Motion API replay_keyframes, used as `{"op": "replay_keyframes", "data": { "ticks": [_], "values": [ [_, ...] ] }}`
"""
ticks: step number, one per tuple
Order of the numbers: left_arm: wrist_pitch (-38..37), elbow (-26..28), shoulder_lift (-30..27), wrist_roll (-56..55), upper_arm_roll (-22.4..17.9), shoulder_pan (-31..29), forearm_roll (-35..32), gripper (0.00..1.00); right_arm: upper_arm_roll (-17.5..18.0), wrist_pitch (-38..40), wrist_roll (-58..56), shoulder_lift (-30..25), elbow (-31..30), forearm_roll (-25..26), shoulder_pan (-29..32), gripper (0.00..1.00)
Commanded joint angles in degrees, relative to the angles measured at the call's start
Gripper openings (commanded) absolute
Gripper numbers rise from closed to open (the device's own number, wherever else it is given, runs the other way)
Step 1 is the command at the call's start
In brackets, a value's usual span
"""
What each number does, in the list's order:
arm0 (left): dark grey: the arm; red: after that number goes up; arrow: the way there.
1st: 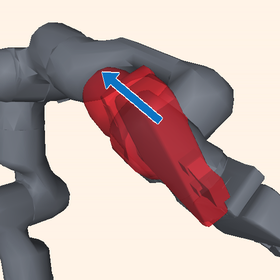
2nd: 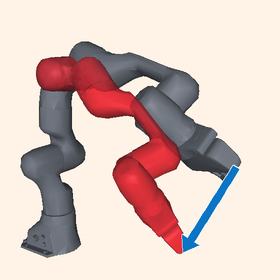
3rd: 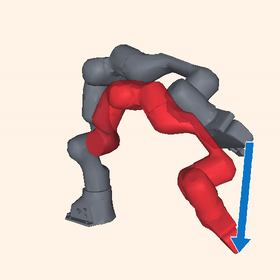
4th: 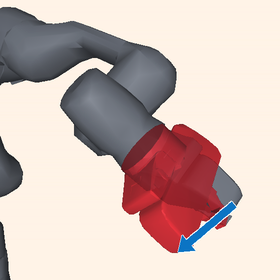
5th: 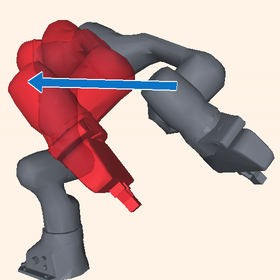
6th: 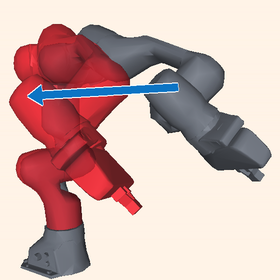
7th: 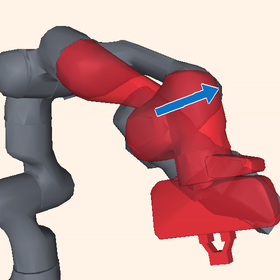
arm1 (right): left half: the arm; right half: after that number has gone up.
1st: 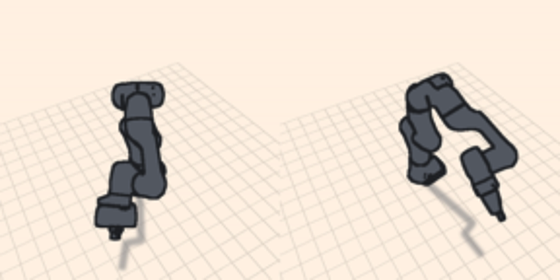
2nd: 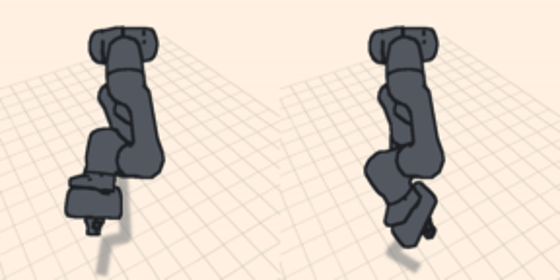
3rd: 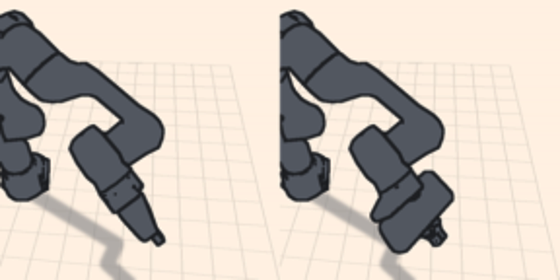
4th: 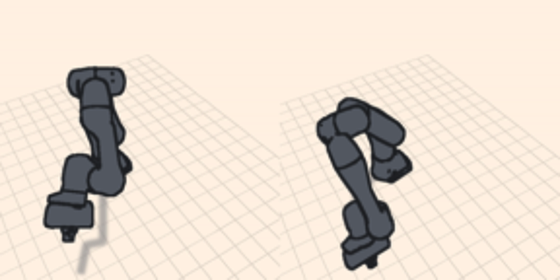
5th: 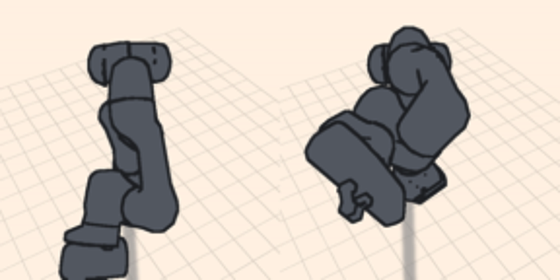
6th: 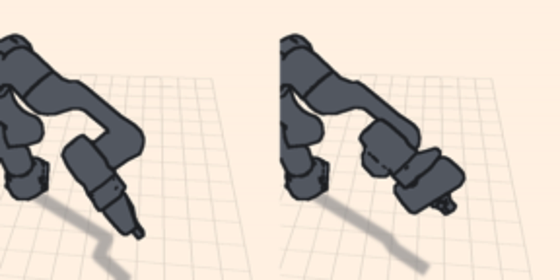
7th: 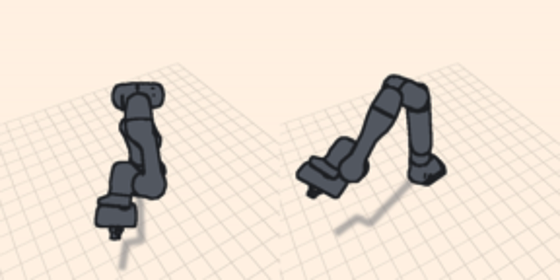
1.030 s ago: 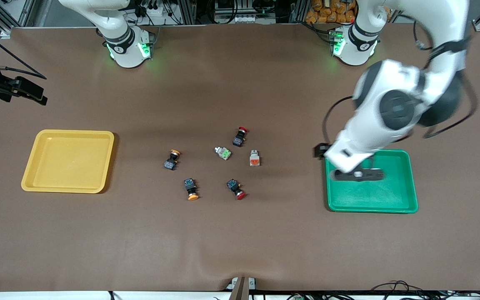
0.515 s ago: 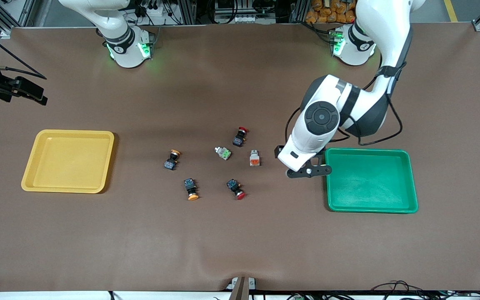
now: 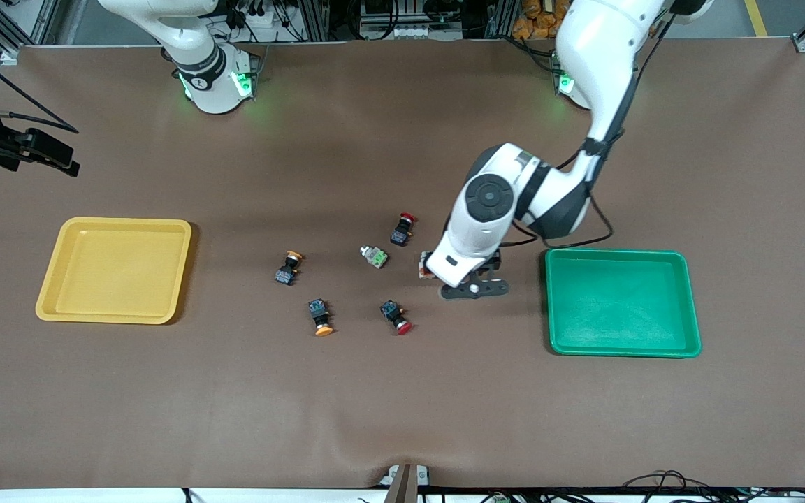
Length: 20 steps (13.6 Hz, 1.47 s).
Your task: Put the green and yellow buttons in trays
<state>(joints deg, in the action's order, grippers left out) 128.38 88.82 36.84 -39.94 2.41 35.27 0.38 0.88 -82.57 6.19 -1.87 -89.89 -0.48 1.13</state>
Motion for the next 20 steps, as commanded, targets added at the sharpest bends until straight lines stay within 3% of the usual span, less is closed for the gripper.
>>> {"op": "replay_keyframes", "data": {
  "ticks": [1, 6, 10, 13, 17, 20],
  "values": [
    [1.87, -2.33, 3.84, -0.58, -0.39, 2.86, -0.30, 1.00, 0.18, 0.39, 0.40, 0.11, 0.68, -0.14, 0.19, 1.00],
    [9.95, -2.25, 9.56, -1.02, -0.39, 4.89, -0.21, 1.00, 0.18, 0.56, 0.40, 0.81, 0.68, -0.14, 0.19, 1.00],
    [10.05, -2.25, 10.27, -1.11, -0.39, 5.07, -0.30, 1.00, 0.26, 0.56, -0.30, 4.23, 0.68, -0.49, -0.24, 1.00],
    [9.96, -2.16, 10.27, -0.93, -0.39, 5.07, -0.30, 0.79, 0.35, 0.13, -0.48, 8.89, 0.68, -0.84, -3.57, 1.00],
    [8.82, -1.72, 10.01, -1.37, -0.39, 5.16, -0.12, 0.72, 0.26, 0.04, -0.47, 12.23, 1.47, -0.49, -5.43, 1.00],
    [7.50, -1.90, 9.83, -2.42, -0.39, 5.51, 0.41, 0.58, 0.26, 0.13, -0.56, 16.10, 1.64, -0.58, -6.66, 1.00]
  ]
}}
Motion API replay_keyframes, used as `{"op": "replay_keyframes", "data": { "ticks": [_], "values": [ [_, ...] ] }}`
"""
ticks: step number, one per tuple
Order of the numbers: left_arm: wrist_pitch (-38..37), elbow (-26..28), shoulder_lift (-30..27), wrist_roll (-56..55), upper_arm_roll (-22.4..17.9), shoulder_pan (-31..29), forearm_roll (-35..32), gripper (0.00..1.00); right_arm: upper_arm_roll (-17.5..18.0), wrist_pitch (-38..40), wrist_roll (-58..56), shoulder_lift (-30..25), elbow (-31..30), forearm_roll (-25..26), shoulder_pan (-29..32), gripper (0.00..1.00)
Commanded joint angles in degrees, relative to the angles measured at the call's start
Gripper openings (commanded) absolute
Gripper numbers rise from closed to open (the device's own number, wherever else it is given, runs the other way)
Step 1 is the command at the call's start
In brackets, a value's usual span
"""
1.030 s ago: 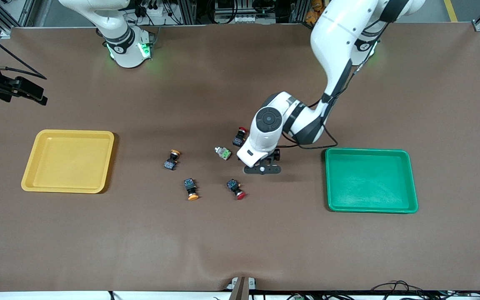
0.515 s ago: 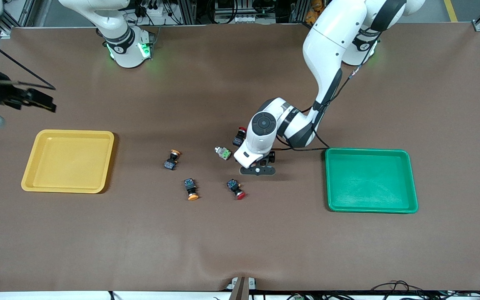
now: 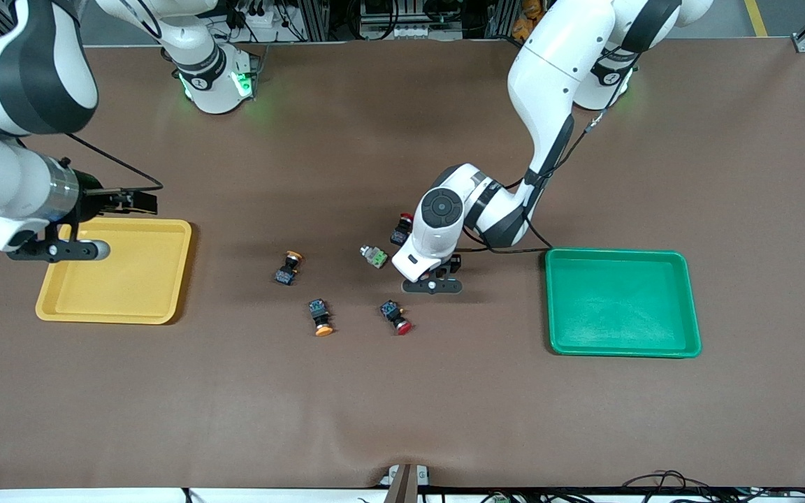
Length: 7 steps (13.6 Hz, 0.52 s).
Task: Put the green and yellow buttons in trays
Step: 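Carry the switch to the green tray while the right gripper reaches a switch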
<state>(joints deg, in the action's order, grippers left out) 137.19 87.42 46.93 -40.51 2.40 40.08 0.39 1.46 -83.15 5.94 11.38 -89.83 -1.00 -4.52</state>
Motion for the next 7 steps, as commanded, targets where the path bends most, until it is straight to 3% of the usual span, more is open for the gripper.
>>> {"op": "replay_keyframes", "data": {
  "ticks": [1, 4, 7],
  "values": [
    [-1.32, -0.50, -0.26, -3.16, -0.38, 1.05, 0.41, 0.38, -0.32, 0.71, -0.23, 4.95, 1.59, 0.12, -1.19, 1.00],
    [-2.45, -0.67, -0.69, -3.70, -0.38, 1.14, 0.41, 0.00, -0.32, -0.42, -0.05, 8.64, 5.09, 0.03, -0.58, 1.00],
    [-3.24, -0.76, -1.66, -3.35, -0.47, 0.27, -0.21, 0.00, -0.23, -2.79, 0.82, 10.76, 7.48, -0.49, -2.51, 1.00]
  ]
}}
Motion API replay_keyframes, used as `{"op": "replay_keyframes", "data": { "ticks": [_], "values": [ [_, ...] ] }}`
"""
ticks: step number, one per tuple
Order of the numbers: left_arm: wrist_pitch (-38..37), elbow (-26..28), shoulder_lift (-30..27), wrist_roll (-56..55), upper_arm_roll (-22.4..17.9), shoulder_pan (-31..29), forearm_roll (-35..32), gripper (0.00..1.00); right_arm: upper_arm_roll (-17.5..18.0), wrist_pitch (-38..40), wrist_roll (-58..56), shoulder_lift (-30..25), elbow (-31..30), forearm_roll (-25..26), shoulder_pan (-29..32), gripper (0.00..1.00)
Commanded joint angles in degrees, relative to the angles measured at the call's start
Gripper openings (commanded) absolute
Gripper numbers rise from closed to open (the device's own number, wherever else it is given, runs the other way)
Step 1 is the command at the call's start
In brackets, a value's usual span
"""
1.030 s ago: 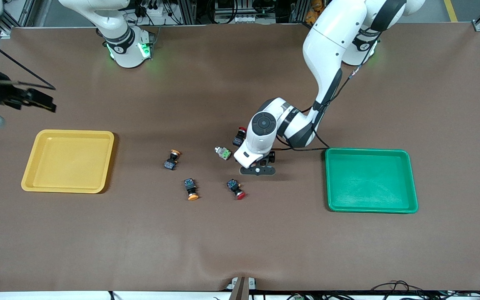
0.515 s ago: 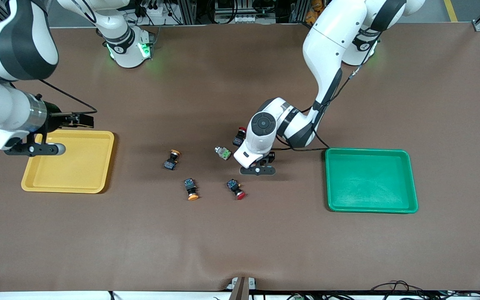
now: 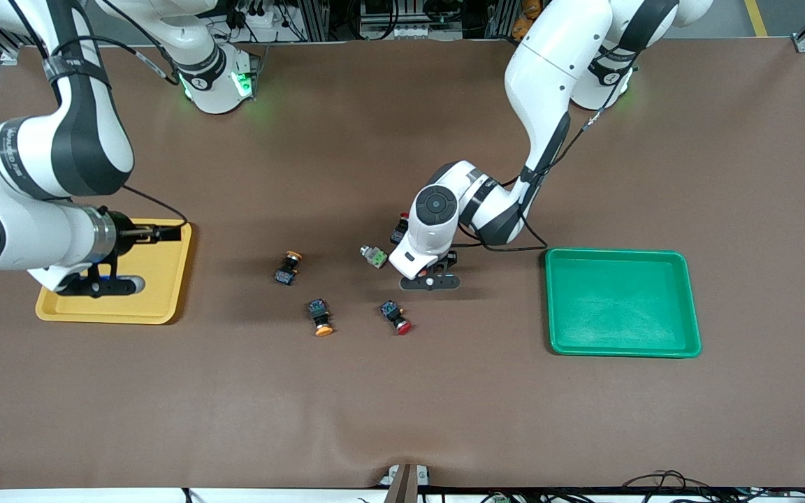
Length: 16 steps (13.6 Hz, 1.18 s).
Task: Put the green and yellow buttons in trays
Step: 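Carry the switch to the green tray while the right gripper reaches a switch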
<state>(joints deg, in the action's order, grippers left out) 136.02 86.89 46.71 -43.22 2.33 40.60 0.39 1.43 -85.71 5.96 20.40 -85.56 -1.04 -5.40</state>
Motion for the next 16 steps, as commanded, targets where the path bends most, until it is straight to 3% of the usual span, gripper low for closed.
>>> {"op": "replay_keyframes", "data": {
  "ticks": [1, 8, 11, 16],
  "values": [
    [-3.38, -0.14, -2.66, -0.47, -0.75, -0.60, -0.21, 0.00, -0.28, -3.47, 1.24, 1.75, 2.16, -1.93, -2.33, 1.00],
    [-14.90, 0.30, -14.97, 6.73, -0.66, -14.56, -0.30, 0.00, -0.19, -18.68, 19.33, 1.75, -8.81, -2.65, -9.10, 1.00],
    [-20.61, 0.30, -17.52, 12.17, -0.66, -21.33, -0.30, 0.00, -0.19, -29.74, 21.89, 1.67, -17.60, -2.82, -10.41, 1.00],
    [-22.12, 0.65, -18.32, 16.93, -0.84, -29.59, -0.39, 0.00, -0.11, -47.59, 24.00, 2.54, -28.77, -6.61, -13.84, 1.00]
  ]
}}
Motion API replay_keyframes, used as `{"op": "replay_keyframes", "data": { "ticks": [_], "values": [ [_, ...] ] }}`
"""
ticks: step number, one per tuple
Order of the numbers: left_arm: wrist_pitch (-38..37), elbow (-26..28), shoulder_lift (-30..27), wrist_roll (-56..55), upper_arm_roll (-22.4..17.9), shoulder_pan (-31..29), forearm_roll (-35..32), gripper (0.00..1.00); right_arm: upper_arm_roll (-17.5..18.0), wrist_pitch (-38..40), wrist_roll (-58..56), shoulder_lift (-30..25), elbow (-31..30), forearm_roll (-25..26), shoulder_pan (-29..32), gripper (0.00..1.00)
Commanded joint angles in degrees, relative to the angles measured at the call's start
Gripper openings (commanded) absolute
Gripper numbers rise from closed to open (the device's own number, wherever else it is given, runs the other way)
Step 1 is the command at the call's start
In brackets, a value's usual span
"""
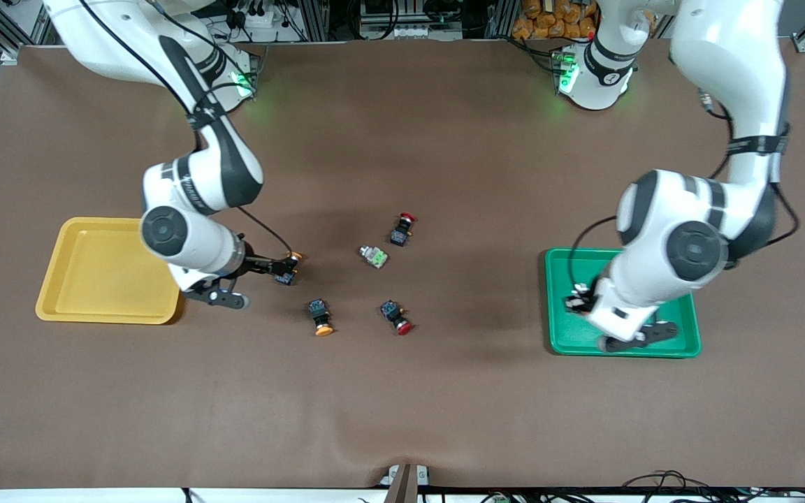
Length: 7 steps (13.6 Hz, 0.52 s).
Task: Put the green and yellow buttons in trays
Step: 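Carry the switch to the green tray while the right gripper reaches a switch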
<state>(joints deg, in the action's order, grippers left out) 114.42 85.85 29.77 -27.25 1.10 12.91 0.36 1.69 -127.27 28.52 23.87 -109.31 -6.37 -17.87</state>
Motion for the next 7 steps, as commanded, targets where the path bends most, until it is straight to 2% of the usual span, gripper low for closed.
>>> {"op": "replay_keyframes", "data": {
  "ticks": [1, 5, 7],
  "values": [
    [-0.60, 1.78, -1.38, 2.36, 0.48, -3.76, -0.36, 0.00, -0.37, -9.28, 1.62, 0.20, -6.34, -1.28, -2.25, 1.00],
    [-0.07, 2.83, 0.64, 7.03, 0.39, -8.33, -0.45, 0.00, -0.55, -16.32, 5.57, 4.77, -7.32, -1.28, -6.64, 1.00],
    [0.80, 5.28, 0.73, 8.26, 0.39, -9.91, -1.23, 0.00, -0.64, -18.00, 6.54, 6.01, -7.23, -1.19, -7.01, 1.00]
  ]
}}
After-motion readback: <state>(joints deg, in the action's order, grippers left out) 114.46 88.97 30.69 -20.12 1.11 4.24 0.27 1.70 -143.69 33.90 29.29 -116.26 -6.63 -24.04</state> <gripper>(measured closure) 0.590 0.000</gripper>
